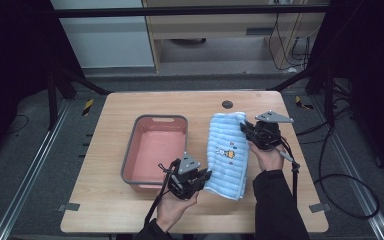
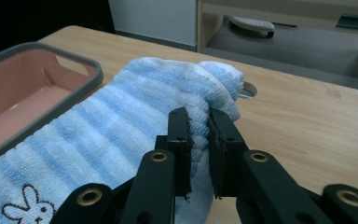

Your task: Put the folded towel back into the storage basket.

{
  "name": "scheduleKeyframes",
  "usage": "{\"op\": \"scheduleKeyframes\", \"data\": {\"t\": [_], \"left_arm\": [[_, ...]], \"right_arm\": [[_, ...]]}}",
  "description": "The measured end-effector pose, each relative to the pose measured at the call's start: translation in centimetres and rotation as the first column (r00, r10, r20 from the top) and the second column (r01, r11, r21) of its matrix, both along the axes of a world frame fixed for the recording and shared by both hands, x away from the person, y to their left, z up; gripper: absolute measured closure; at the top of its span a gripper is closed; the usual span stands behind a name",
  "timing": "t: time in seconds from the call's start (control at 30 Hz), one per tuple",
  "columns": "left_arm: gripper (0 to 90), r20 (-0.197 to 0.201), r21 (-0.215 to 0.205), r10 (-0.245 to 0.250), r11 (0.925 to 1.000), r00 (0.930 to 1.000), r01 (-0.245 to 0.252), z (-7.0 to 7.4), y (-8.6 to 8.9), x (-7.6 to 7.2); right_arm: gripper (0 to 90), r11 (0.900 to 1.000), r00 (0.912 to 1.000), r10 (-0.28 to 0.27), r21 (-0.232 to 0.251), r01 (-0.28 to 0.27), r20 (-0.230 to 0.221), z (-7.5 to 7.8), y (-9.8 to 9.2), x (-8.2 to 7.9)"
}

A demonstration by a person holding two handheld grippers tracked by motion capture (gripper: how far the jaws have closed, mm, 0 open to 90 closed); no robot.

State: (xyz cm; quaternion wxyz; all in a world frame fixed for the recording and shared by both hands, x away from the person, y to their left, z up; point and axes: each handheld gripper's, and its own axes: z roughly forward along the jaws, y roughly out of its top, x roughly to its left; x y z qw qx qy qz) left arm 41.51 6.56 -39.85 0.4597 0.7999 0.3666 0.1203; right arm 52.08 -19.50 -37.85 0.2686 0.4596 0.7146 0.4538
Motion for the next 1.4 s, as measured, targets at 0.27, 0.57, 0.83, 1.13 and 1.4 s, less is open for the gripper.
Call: {"op": "scheduleKeyframes", "data": {"t": [0.27,0.57,0.83,1.13,1.4], "left_arm": [[84.4,0.022,-0.013,0.017,0.9998,0.9996,-0.017,1.5,1.7,0.0],[84.4,0.054,0.009,0.038,0.9992,0.9978,-0.039,3.3,4.2,0.0],[84.5,0.077,0.002,0.062,0.9981,0.9951,-0.062,4.5,6.3,0.0],[84.4,0.086,-0.002,0.096,0.9954,0.9917,-0.096,5.1,8.5,0.3],[84.4,0.085,-0.007,0.132,0.9912,0.9875,-0.132,5.3,10.8,0.7]], "right_arm": [[80.2,1.000,0.9994,0.014,0.012,-0.015,0.030,2.2,1.6,0.0],[80.2,0.999,0.9981,0.035,0.024,-0.036,0.051,4.0,3.8,0.3],[80.2,0.998,0.9954,0.062,0.026,-0.064,0.072,5.3,6.1,0.8],[80.2,0.994,0.9913,0.100,0.025,-0.103,0.085,6.1,9.0,1.9],[80.2,0.992,0.9896,0.118,0.034,-0.121,0.082,5.7,11.1,2.9]]}}
